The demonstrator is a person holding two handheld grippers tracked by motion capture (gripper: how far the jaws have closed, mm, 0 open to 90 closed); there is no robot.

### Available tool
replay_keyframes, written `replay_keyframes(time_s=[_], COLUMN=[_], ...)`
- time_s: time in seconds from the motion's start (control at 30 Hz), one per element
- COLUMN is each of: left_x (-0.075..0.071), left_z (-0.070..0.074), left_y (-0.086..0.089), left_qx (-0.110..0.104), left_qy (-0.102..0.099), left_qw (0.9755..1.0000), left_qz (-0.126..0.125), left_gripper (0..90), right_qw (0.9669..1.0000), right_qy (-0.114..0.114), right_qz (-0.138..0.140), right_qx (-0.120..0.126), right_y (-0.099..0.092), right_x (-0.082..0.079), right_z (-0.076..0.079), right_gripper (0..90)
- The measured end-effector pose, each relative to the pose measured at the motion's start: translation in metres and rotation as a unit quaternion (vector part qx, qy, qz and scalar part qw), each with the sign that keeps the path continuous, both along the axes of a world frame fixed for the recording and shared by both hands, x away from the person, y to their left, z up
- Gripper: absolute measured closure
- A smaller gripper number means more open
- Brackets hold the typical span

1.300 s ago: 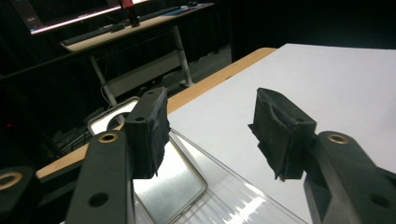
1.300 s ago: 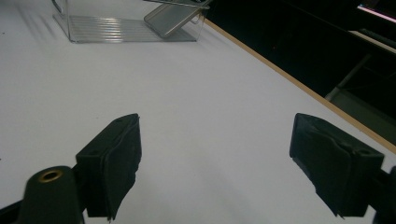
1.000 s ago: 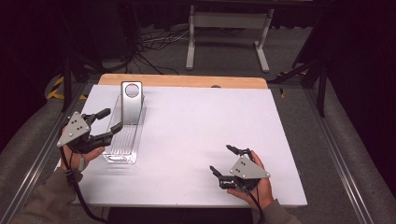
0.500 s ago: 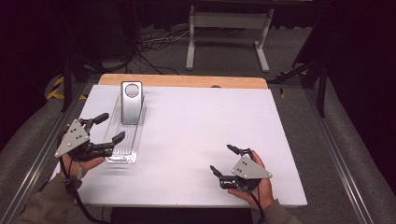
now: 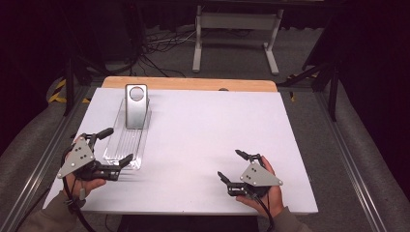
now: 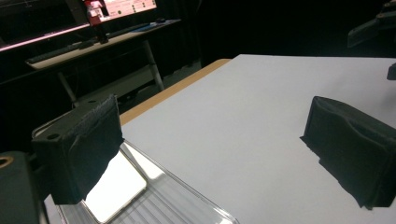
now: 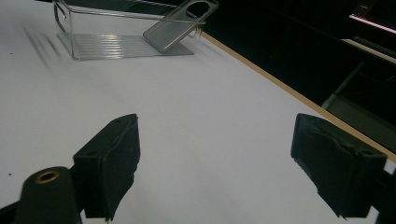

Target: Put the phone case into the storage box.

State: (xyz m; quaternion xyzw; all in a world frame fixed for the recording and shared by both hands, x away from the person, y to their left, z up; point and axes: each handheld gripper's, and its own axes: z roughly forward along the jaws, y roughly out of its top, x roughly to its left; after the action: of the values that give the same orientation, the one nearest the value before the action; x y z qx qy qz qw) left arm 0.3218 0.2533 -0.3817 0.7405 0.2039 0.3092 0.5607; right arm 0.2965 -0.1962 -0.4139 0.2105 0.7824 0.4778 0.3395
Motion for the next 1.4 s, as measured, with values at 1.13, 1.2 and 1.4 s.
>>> replay_keyframes(time_s=[1.13,1.2,1.4], left_x=[-0.026,-0.025,-0.021], left_z=[-0.051,-0.052,-0.054], left_y=[-0.014,-0.016,-0.022], left_qx=[0.024,0.022,0.03], left_qy=[0.046,0.049,0.054], left_qw=[0.9986,0.9984,0.9978], left_qz=[-0.013,-0.017,-0.025], left_gripper=[4.6,4.5,4.5], right_qw=[1.0,1.0,0.9999], right_qy=[-0.006,-0.006,-0.009], right_qz=[-0.003,-0.003,-0.008], right_qx=[-0.001,0.0,0.002], right_y=[0.003,0.002,-0.001], right_x=[-0.007,-0.008,-0.013], right_z=[-0.004,-0.004,-0.004], right_gripper=[13.2,12.8,12.2])
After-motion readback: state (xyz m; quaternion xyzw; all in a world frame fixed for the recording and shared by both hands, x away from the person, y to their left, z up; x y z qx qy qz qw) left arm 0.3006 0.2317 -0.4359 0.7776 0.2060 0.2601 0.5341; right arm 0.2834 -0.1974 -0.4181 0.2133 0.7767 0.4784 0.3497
